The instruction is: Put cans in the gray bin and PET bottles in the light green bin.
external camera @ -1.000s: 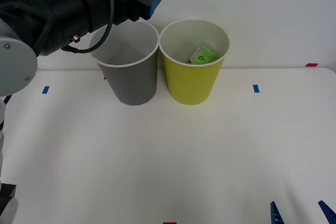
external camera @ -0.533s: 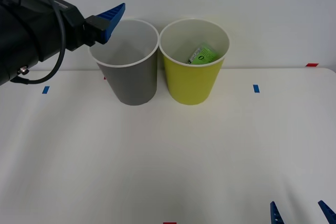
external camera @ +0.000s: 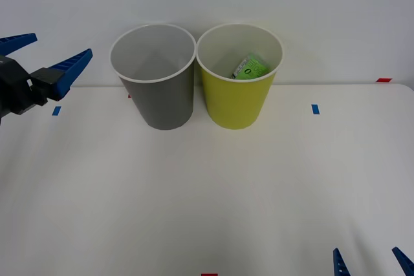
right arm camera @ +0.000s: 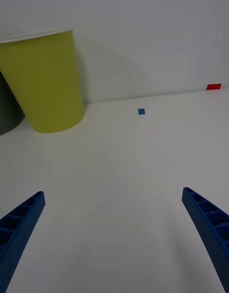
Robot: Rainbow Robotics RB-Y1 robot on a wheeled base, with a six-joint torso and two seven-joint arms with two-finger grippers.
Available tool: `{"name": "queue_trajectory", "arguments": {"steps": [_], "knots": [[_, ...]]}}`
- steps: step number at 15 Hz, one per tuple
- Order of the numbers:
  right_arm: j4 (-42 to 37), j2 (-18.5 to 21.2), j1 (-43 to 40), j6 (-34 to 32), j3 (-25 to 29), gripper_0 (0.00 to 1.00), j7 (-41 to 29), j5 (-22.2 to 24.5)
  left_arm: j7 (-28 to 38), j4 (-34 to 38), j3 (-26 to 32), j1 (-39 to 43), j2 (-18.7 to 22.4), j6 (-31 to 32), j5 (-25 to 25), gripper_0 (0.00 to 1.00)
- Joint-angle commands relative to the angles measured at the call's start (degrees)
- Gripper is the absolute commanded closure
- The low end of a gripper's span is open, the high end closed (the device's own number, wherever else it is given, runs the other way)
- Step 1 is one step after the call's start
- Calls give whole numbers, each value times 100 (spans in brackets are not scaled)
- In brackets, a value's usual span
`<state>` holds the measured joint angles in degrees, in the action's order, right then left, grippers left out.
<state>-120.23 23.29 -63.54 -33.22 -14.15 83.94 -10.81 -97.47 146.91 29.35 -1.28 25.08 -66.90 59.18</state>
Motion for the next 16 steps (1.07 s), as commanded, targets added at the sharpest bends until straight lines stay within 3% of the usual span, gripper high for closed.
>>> {"name": "queue_trajectory", "arguments": {"steps": [1,4,8,13,16], "knots": [[0,0,0,0,0,0,0,0,-53,-22,334,453,50,178,357,0],[0,0,0,0,0,0,0,0,-211,-303,-35,1174,-3,1224,208,0],[0,0,0,0,0,0,0,0,-835,-514,-923,2536,59,3509,-82,0],[0,0,0,0,0,0,0,0,-817,-707,-1916,3802,533,5812,-891,0],[0,0,0,0,0,0,0,0,-835,-1410,-2953,4189,920,7657,-1348,0]]}}
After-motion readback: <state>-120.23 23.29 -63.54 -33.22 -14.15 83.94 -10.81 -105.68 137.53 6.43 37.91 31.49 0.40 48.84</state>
